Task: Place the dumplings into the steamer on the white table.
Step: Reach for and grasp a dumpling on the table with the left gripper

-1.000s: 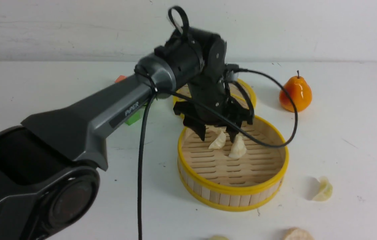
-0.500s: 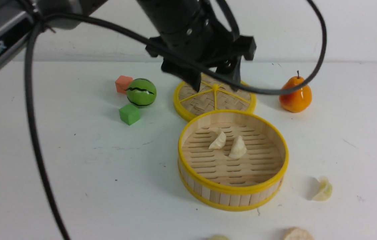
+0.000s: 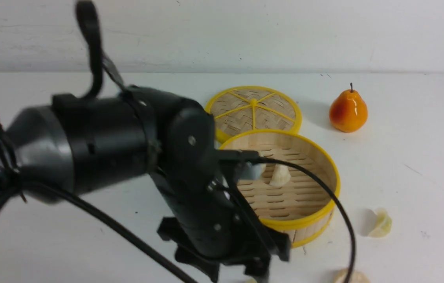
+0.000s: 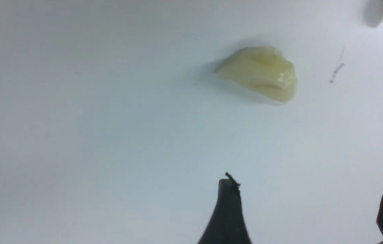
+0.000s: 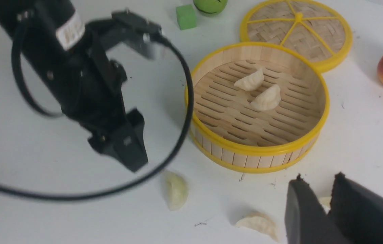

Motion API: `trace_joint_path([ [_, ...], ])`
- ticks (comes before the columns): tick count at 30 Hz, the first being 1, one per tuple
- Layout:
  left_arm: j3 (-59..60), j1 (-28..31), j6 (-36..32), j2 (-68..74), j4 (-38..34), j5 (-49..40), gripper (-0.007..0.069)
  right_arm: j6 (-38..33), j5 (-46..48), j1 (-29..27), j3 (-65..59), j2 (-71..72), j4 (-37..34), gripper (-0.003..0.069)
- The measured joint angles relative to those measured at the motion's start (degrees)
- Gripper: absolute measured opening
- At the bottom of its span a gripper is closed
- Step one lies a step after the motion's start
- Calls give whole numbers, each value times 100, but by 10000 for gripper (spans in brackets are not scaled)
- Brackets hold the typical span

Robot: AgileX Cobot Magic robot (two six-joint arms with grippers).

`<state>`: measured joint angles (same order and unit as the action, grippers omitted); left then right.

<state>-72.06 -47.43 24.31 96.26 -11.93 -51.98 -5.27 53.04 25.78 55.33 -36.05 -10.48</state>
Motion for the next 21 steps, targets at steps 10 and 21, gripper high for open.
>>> trace_joint_path([
  [10,6,-424,1646,930,715,1094,541,-54,26,0,-21,0,11,146],
  [21,-51,-424,1761,1533,810,1477,431,-105,72,0,-276,0,24,157],
])
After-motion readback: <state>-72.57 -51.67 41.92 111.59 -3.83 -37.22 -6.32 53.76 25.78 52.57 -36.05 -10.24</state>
